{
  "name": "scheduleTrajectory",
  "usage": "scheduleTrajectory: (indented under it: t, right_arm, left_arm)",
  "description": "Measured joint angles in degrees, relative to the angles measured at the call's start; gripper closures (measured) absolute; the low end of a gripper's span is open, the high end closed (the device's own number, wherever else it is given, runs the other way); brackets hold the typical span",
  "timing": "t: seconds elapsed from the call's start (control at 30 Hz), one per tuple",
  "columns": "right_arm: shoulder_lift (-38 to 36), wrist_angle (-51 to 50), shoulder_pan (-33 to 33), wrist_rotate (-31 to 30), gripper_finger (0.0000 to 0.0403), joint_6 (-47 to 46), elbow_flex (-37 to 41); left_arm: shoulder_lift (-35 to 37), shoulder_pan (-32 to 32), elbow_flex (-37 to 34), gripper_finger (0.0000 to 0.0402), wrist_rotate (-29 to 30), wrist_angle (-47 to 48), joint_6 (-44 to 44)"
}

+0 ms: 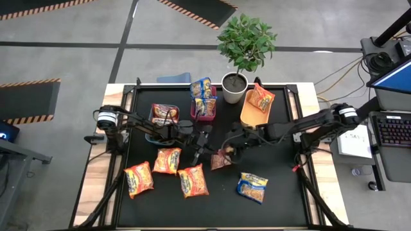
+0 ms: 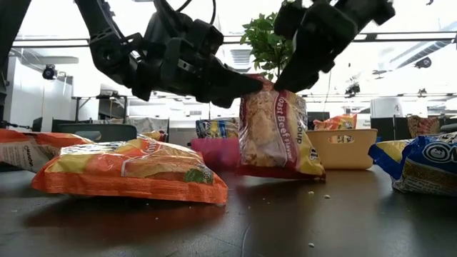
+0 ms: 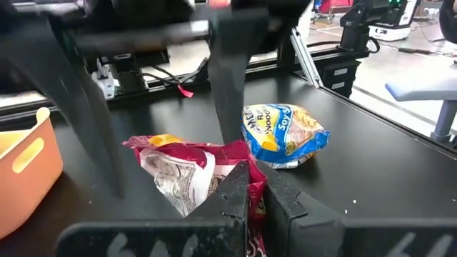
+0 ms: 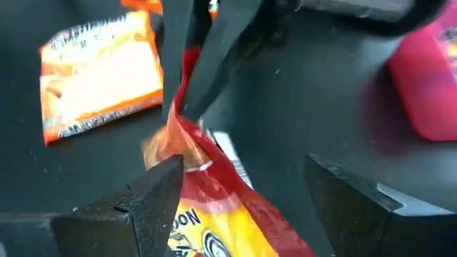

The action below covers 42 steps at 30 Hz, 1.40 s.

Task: Sort Maruchan noodles
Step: Put the red noodle pack into the blue bin

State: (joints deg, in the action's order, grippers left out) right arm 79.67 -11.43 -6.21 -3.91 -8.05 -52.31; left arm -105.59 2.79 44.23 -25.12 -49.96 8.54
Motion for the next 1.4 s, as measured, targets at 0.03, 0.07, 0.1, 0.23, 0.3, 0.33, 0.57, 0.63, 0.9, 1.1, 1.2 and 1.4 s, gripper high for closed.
scheduleTrajectory:
  t: [0.03,0.07,0.1,0.23,0.3,0.33,0.57,0.63,0.9,1.1,1.2,1.4]
  right_arm:
    - [0.8,0.2,0.3,1.1,0.0127,0.2,0.1]
    - [1.7,0.7,0.6,2.6,0.0129,0.4,0.1]
    - [2.5,1.8,0.7,4.1,0.0131,0.5,0.1]
    - [4.8,4.2,1.0,7.5,0.0145,1.3,0.1]
    - [5.4,4.3,1.0,7.5,0.0157,1.3,0.1]
    - [5.5,4.3,1.0,7.5,0.0165,1.3,0.1]
    - [5.5,4.4,1.0,7.6,0.0254,0.3,0.1]
    - [5.3,4.4,1.0,7.5,0.0287,0.2,0.1]
    - [5.2,4.4,1.0,7.4,0.0389,0.2,0.1]
    - [5.2,4.4,1.0,7.3,0.0390,-1.0,0.0]
    - [5.2,4.5,1.0,6.8,0.0390,-1.0,-0.8]
    - [5.2,5.0,0.8,2.4,0.0390,-1.0,-3.5]
  left_arm:
    - [0.1,0.0,0.0,0.0401,0.0,0.0,0.1]
    - [0.1,0.0,0.0,0.0401,0.0,0.0,0.4]
    - [0.2,0.0,0.0,0.0401,0.0,0.1,0.5]
    - [0.7,0.0,0.0,0.0402,0.0,1.1,0.4]
    - [0.7,0.0,0.0,0.0402,0.0,1.5,0.4]
    - [0.7,0.0,0.0,0.0402,0.0,1.5,0.4]
    - [0.8,0.0,0.0,0.0401,0.1,1.4,0.0]
    - [0.9,0.0,0.0,0.0401,0.1,1.4,-0.5]
    - [3.9,0.1,0.0,0.0381,0.1,3.3,-2.0]
    - [11.1,1.2,0.0,0.0334,0.1,13.0,-0.4]
    - [15.7,1.7,0.0,0.0311,0.6,19.2,2.0]
    - [27.0,1.9,0.0,0.0290,7.0,32.8,6.1]
